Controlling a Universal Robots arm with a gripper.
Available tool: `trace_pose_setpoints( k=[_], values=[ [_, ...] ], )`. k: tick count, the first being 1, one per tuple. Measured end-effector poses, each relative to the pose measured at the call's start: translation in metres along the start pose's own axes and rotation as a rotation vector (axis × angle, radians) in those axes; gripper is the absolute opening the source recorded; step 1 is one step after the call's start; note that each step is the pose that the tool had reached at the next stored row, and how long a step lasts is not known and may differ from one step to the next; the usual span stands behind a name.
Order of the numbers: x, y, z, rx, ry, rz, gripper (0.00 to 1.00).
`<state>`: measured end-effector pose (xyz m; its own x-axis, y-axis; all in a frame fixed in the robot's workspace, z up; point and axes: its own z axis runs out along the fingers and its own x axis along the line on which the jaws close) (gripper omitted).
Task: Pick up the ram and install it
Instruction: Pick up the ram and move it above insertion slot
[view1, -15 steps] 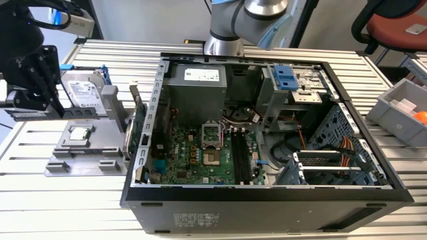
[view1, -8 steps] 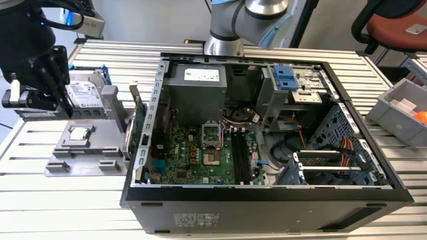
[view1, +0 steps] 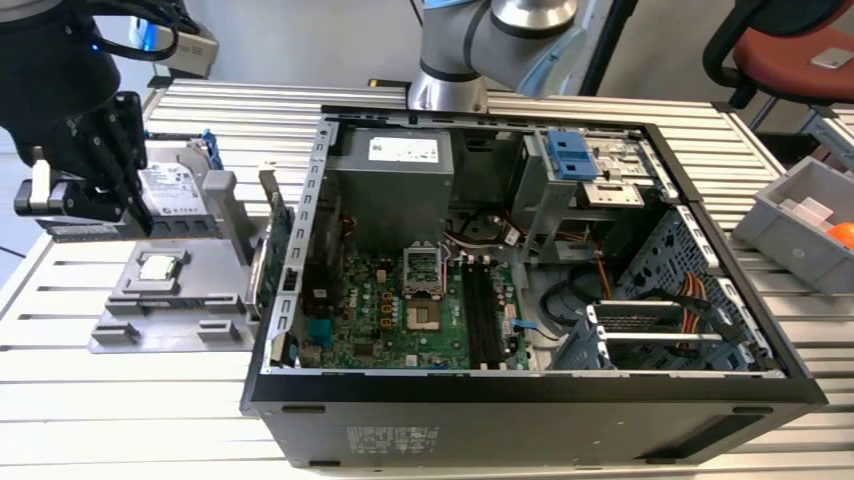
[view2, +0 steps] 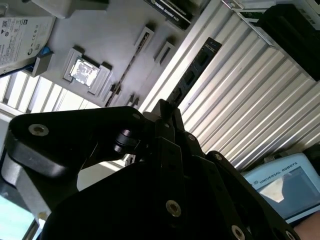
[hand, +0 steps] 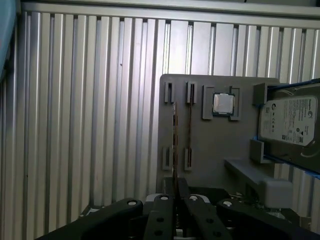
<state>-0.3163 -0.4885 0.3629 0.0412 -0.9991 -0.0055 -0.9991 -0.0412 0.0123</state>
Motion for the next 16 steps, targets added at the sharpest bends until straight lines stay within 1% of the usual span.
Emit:
trace_pose_setpoints(
  k=[3,5,11,16],
  values=[
    [0.0,-0.0012,-0.0001,0.0,0.0,0.0,0.0],
    [0.0002,-0.0036,-0.0001,0.0,0.0001,0.0,0.0],
    [0.0006,-0.0158,-0.0003,0.0,0.0,0.0,0.0],
    [0.001,-0.0248,-0.0021,0.0,0.0,0.0,0.0]
  ],
)
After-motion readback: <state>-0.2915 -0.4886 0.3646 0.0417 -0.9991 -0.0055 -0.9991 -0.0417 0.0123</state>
